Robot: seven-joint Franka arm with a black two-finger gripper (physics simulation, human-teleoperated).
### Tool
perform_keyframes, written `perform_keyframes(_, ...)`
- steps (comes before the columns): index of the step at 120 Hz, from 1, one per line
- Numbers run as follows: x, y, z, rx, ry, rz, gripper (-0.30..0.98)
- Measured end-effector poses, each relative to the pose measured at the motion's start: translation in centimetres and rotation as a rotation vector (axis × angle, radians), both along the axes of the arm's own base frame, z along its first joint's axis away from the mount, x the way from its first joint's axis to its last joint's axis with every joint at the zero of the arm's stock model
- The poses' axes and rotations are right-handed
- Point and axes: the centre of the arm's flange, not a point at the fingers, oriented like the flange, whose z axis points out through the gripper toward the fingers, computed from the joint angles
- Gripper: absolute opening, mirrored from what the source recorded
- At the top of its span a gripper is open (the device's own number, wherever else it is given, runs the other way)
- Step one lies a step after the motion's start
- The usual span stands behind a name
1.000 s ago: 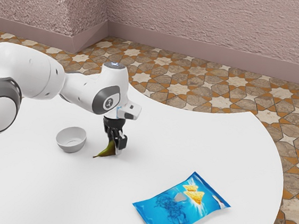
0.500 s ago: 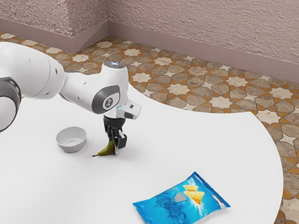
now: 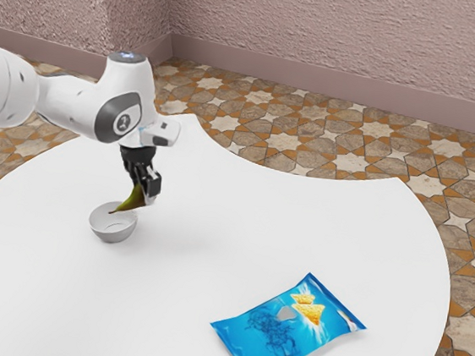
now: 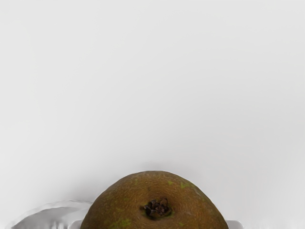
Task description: Place the pear in the bowl.
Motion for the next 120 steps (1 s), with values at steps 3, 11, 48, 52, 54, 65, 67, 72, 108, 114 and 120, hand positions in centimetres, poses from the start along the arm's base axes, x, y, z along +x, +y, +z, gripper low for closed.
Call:
perform_keyframes(3,-0.7,1.2,0.1,-0.001,0.004,0.020,0.28)
perform_keyframes(11,-1.9,4.0,0.1,-0.002,0.011,0.066,0.29)
perform_keyframes(48,-1.0,7.6,-1.3,-0.003,0.018,0.117,0.30)
perform_keyframes(52,-1.0,7.6,-1.5,-0.004,0.020,0.116,0.30)
perform_keyframes(54,-1.1,7.5,-1.6,-0.005,0.022,0.116,0.30)
perform_keyframes(65,-2.1,7.2,-2.4,-0.013,0.038,0.117,0.30)
perform_keyframes(67,-2.3,7.2,-2.5,-0.014,0.040,0.117,0.30)
perform_keyframes(72,-2.5,7.1,-2.7,-0.016,0.040,0.118,0.33)
perform_keyframes(108,-2.3,6.5,0.0,-0.018,-0.024,0.107,0.60)
perform_keyframes(114,-2.2,5.9,2.3,-0.015,-0.062,0.096,0.62)
perform_keyframes(120,-2.3,5.4,4.8,-0.015,-0.105,0.091,0.63)
